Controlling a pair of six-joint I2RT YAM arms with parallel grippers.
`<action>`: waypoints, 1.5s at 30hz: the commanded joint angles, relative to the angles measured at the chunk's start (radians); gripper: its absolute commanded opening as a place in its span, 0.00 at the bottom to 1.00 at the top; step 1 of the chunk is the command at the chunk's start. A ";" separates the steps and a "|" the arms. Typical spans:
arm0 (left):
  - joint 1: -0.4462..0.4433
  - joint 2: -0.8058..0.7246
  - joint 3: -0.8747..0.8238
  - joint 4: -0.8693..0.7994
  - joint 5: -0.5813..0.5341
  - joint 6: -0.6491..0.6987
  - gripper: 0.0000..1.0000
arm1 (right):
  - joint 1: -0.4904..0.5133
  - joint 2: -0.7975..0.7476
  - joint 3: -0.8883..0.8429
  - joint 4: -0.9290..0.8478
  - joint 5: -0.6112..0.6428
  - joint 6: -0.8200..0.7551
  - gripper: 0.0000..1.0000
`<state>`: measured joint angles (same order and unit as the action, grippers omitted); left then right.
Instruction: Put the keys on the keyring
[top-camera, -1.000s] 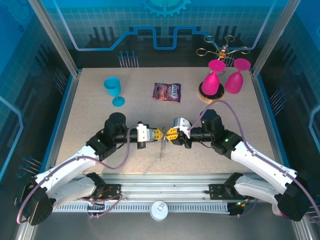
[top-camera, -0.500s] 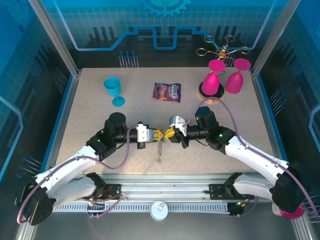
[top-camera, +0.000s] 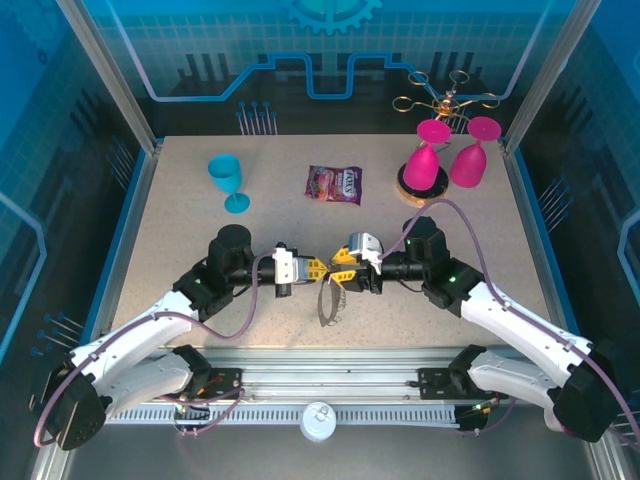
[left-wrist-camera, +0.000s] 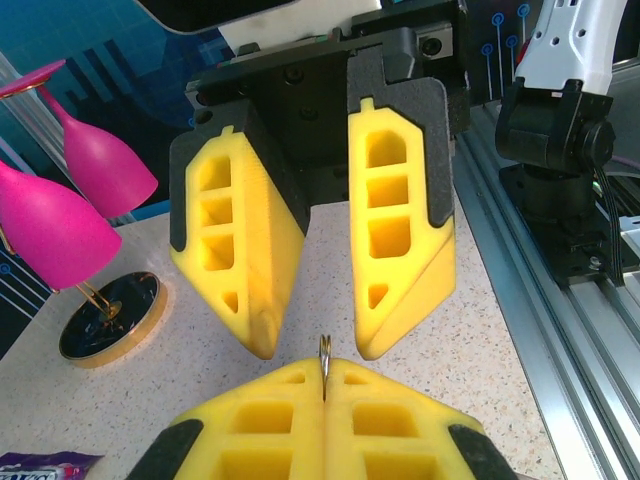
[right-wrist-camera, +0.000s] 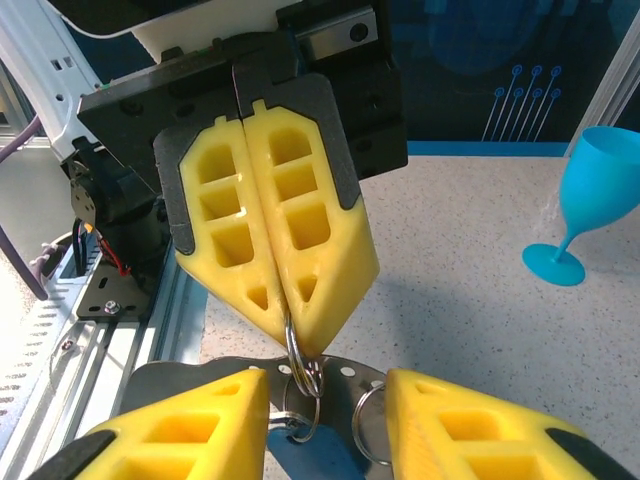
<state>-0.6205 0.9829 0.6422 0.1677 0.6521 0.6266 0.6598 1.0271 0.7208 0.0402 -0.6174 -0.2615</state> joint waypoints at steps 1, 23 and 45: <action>-0.006 0.001 0.002 0.059 0.040 -0.008 0.00 | -0.007 0.015 -0.008 0.052 -0.032 -0.010 0.32; -0.006 0.102 0.185 -0.356 -0.176 0.098 0.07 | 0.106 0.121 0.266 -0.395 0.194 -0.288 0.00; -0.004 0.035 -0.003 0.024 -0.036 -0.050 0.00 | -0.011 0.061 -0.026 0.101 -0.027 -0.033 0.28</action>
<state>-0.6205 1.0492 0.6434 0.0685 0.5568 0.6254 0.6567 1.1030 0.7124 0.0231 -0.5823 -0.3428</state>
